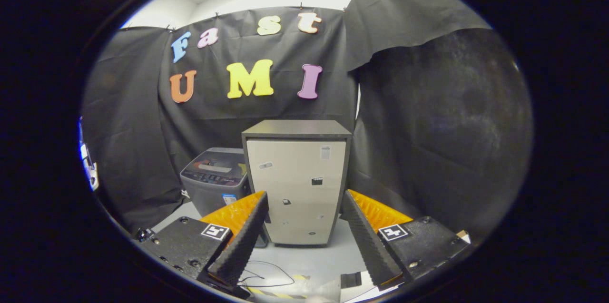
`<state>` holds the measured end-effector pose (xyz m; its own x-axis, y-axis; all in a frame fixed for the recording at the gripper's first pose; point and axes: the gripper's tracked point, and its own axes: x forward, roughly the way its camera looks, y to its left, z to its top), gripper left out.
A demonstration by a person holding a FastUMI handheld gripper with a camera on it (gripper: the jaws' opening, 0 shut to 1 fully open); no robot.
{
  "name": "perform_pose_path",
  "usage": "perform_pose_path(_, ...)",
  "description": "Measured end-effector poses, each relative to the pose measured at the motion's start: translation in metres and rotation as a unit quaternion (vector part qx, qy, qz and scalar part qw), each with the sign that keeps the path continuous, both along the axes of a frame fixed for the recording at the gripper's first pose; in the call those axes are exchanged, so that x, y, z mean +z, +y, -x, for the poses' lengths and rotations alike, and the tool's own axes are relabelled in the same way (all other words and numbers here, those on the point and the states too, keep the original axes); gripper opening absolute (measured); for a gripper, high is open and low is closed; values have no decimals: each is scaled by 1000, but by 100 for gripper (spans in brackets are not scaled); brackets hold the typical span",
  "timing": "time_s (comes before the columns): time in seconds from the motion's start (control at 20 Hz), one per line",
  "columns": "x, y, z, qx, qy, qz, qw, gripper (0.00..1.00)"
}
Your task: Put the clothes into the washing machine and then close the washing machine lid.
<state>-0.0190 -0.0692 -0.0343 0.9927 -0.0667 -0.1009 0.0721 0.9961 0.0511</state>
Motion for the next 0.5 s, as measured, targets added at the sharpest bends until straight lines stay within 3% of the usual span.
perform_pose_path(0.5, -1, 2, 8, 4, 0, 3, 1000, 99)
